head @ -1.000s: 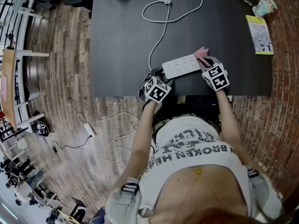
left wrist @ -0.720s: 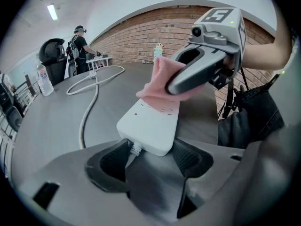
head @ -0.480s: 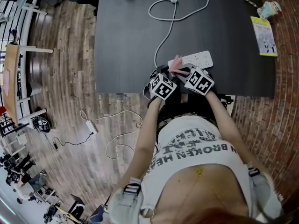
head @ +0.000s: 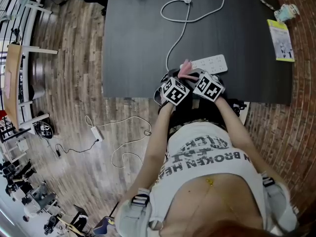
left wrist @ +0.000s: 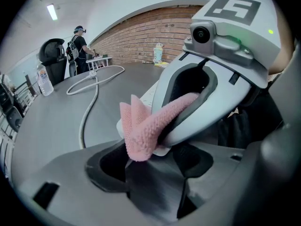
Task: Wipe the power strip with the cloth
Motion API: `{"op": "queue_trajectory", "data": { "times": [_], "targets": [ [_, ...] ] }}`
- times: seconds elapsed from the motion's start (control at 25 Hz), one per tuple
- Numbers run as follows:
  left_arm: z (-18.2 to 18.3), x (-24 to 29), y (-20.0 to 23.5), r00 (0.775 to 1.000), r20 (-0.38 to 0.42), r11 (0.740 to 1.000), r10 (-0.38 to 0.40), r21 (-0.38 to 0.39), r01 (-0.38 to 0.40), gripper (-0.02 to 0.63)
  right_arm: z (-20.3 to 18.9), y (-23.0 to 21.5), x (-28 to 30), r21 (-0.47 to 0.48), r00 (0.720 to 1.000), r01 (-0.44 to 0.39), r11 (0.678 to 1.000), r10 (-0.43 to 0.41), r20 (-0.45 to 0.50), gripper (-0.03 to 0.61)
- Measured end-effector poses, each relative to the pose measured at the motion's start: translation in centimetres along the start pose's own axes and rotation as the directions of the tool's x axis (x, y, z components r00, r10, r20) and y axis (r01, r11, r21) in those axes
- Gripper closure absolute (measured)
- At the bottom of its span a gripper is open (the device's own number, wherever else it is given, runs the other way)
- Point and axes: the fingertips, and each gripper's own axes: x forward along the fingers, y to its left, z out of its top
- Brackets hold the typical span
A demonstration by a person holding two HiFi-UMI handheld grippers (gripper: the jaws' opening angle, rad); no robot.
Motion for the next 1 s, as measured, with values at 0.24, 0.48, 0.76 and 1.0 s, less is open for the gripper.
{"op": "queue_trajectory", "data": {
  "times": [0.24,0.48,0.76,1.0],
  "targets": [
    [0.0,0.0,0.0,1.0,0.0,1.0,-0.003,0.0,0.003,0.334,-0.5,-0.4,-0.4,-0.006,1.0,0.028,1.0,-0.028,-0.013,0.563],
    [0.0,0.0,0.0,1.0,0.001,1.0,-0.005,-0.001,0.005,0.334,-1.3,-1.5,-1.5,0.013,0.997,0.077,0.997,-0.076,-0.029,0.563],
    [-0.1,-0.2,0.0,1.0,0.003,1.0,-0.007,0.0,0.007,0.334,-3.0,-3.1,-3.0,0.072,0.989,0.145,0.987,-0.143,-0.036,0.563],
    [-0.2,-0.1,0.1,1.0,0.001,1.0,-0.007,0.001,0.007,0.334,-4.2,-4.3,-4.2,0.123,0.982,0.19,0.974,-0.186,-0.038,0.563]
  ]
}}
